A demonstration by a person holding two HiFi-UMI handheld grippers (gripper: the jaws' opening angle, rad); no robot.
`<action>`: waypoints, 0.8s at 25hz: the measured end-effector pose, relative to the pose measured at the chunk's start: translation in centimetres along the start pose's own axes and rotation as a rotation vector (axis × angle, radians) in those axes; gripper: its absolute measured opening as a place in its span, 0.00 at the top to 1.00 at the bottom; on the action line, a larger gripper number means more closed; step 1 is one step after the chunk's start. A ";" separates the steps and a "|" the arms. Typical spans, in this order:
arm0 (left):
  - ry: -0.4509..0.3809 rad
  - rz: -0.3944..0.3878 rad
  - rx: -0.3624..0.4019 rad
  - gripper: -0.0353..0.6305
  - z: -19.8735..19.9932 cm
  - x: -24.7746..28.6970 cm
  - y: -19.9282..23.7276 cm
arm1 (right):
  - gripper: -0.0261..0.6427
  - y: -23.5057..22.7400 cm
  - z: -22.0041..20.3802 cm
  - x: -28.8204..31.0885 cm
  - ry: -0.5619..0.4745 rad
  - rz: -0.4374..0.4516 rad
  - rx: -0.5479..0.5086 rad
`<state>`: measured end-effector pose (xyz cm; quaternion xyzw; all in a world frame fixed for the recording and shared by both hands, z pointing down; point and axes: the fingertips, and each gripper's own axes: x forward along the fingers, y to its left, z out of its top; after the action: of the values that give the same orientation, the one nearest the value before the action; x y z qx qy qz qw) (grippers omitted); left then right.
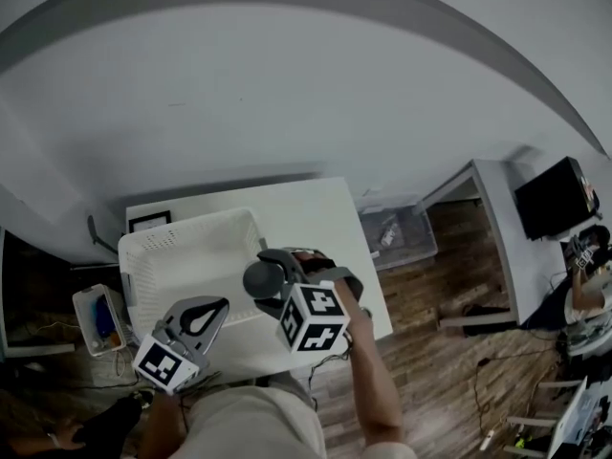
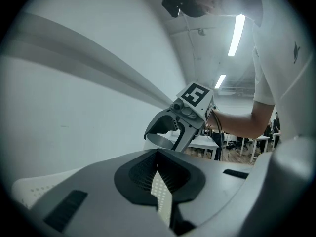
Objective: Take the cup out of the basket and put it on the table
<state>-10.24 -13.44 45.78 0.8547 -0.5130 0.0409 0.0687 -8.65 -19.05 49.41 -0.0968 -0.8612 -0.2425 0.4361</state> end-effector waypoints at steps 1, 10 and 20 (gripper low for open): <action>0.000 -0.014 0.003 0.95 0.0 0.3 -0.3 | 0.42 0.1 -0.5 -0.3 0.006 -0.008 0.013; 0.003 -0.139 0.016 0.95 -0.3 3.2 -3.3 | 0.42 1.1 -5.1 -3.1 0.046 -0.079 0.139; 0.022 -0.273 0.059 0.95 -1.0 6.3 -6.7 | 0.42 3.0 -11.5 -3.0 0.075 -0.134 0.306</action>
<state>-1.38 -15.64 47.18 0.9175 -0.3900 0.0555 0.0543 2.35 -22.05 53.81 0.0374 -0.8756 -0.1405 0.4606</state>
